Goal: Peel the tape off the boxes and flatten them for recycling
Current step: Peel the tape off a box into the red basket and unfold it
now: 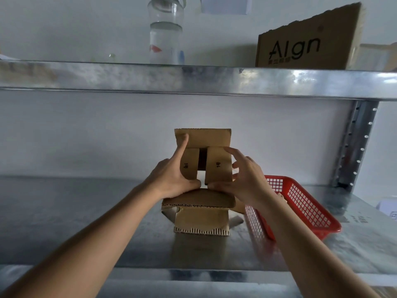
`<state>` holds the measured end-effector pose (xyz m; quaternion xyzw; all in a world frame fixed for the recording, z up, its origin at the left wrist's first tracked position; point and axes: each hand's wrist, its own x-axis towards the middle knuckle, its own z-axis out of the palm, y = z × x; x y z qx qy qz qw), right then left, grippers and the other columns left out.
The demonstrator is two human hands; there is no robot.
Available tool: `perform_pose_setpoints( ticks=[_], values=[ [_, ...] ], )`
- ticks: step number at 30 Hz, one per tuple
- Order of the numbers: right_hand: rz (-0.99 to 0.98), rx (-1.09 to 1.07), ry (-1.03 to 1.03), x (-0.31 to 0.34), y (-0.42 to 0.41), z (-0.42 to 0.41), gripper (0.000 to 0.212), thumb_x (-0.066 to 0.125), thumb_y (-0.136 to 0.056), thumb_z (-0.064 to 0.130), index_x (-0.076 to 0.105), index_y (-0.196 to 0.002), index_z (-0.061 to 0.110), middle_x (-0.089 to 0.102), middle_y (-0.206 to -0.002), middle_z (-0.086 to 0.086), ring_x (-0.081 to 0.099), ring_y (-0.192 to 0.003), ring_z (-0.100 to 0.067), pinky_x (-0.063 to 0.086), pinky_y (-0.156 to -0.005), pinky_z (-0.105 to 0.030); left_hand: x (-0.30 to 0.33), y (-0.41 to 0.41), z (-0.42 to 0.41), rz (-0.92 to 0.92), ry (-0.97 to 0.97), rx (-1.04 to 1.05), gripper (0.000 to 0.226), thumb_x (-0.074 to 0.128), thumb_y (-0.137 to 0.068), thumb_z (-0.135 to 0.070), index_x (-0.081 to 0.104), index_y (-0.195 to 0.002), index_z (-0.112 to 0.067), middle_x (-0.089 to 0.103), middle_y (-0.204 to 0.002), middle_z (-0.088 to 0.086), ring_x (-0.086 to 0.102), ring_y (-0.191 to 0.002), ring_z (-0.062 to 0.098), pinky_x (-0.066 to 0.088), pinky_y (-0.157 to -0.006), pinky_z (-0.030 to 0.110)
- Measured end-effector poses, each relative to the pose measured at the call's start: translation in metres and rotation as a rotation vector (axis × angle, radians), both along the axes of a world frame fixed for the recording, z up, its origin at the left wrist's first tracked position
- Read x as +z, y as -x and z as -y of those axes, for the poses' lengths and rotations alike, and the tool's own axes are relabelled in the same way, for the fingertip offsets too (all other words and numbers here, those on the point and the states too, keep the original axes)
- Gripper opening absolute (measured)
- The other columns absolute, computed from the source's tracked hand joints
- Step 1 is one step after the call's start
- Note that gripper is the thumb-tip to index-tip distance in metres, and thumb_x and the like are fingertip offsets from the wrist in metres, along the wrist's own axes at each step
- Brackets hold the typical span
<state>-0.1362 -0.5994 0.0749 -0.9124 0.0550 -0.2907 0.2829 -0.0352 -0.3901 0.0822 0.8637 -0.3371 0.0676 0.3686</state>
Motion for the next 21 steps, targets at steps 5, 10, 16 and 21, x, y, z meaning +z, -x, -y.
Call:
perform_pose_setpoints(
  ticks=[5, 10, 16, 21],
  values=[
    [0.186, 0.062, 0.062, -0.010, 0.006, 0.002, 0.087, 0.074, -0.078, 0.068, 0.028, -0.148, 0.045, 0.063, -0.139, -0.006, 0.067, -0.113, -0.032, 0.059, -0.089, -0.045, -0.006, 0.003, 0.007, 0.014, 0.162, 0.017, 0.085, 0.039, -0.088, -0.057, -0.020, -0.148, -0.068, 0.067, -0.091, 0.006, 0.062, -0.063, 0.011, 0.045, -0.050, 0.028],
    [0.209, 0.165, 0.206, -0.026, 0.009, 0.006, 0.055, 0.046, -0.101, 0.041, 0.024, -0.151, 0.042, 0.066, -0.132, -0.007, 0.072, -0.090, -0.021, 0.050, -0.059, -0.011, -0.012, 0.000, 0.009, -0.002, 0.265, 0.073, 0.071, 0.021, -0.090, -0.049, 0.000, -0.157, -0.058, 0.054, -0.143, -0.001, 0.051, -0.098, 0.007, 0.042, -0.078, 0.022],
    [0.440, 0.176, -0.013, -0.041, 0.015, 0.009, 0.039, 0.024, -0.110, 0.035, 0.027, -0.148, 0.030, 0.062, -0.076, 0.017, 0.064, -0.058, -0.010, 0.046, -0.044, -0.024, -0.014, -0.004, 0.010, 0.036, 0.387, 0.225, 0.061, 0.039, -0.101, -0.039, 0.023, -0.160, -0.043, 0.059, -0.094, -0.012, 0.051, -0.070, -0.004, 0.039, -0.058, 0.013],
    [0.510, 0.118, -0.238, -0.058, 0.014, 0.006, 0.032, 0.028, -0.108, 0.039, 0.038, -0.137, 0.034, 0.070, -0.088, 0.011, 0.072, -0.073, -0.020, 0.058, -0.050, -0.047, -0.022, -0.006, 0.010, -0.018, 0.500, 0.309, 0.055, 0.054, -0.102, -0.018, 0.037, -0.152, -0.032, 0.061, -0.098, -0.010, 0.055, -0.077, 0.001, 0.044, -0.060, 0.017]
  ],
)
